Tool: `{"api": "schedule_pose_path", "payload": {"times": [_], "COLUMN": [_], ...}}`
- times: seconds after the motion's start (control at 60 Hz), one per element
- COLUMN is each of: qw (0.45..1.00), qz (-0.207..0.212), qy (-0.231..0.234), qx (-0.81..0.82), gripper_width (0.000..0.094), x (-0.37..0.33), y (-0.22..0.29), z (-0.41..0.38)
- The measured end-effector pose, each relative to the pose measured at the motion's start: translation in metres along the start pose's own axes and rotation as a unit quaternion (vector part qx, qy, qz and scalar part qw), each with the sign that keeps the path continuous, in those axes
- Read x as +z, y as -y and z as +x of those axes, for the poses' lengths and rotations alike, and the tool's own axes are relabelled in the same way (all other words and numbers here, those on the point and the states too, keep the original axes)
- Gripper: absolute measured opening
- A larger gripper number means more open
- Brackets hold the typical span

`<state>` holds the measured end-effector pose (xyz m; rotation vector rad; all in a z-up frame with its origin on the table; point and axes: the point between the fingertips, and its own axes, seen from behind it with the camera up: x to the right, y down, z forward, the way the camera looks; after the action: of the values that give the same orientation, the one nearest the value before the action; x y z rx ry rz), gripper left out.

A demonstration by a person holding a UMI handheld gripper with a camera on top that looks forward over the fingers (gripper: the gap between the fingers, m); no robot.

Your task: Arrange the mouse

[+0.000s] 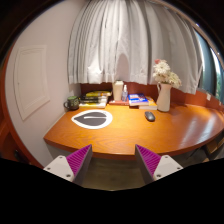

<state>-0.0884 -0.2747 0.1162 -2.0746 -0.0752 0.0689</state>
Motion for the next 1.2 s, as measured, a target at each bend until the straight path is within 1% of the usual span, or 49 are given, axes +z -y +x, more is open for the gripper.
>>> {"api": "schedule_pose_path", "payload": {"times": [0.067, 0.083, 0.1, 0.183, 0.4, 0.633, 0.817, 0.9, 0.967, 1.05, 1.067, 1.083, 1.2], "qw": [1.0, 1.0, 0.999, 0.998, 0.995, 0.992, 0.991, 0.99, 0.99, 0.99, 0.99, 0.99, 0.99], "qz": [-0.025, -0.03, -0.033, -0.047, -0.065, -0.095, -0.119, -0.134, -0.133, -0.137, -0.136, -0.136, -0.138], "qy": [-0.007, -0.009, -0.011, -0.03, -0.076, -0.081, -0.063, -0.049, -0.033, -0.028, -0.027, -0.024, -0.018], "qx": [-0.001, 0.002, 0.001, 0.008, 0.017, 0.019, 0.019, 0.019, 0.023, 0.015, 0.012, 0.01, -0.001], "gripper_width": [0.0861, 0.0861, 0.086, 0.0862, 0.0864, 0.0857, 0.0846, 0.0788, 0.0683, 0.0552, 0.0506, 0.0483, 0.0446], "x": [0.013, 0.004, 0.021, 0.045, 0.12, 0.232, 0.309, 0.336, 0.353, 0.363, 0.364, 0.366, 0.369], "y": [-0.018, -0.019, -0.027, -0.039, -0.022, 0.011, 0.036, 0.042, 0.05, 0.056, 0.057, 0.057, 0.057], "z": [0.016, 0.016, 0.027, 0.06, 0.146, 0.21, 0.236, 0.239, 0.238, 0.239, 0.238, 0.237, 0.234]}}
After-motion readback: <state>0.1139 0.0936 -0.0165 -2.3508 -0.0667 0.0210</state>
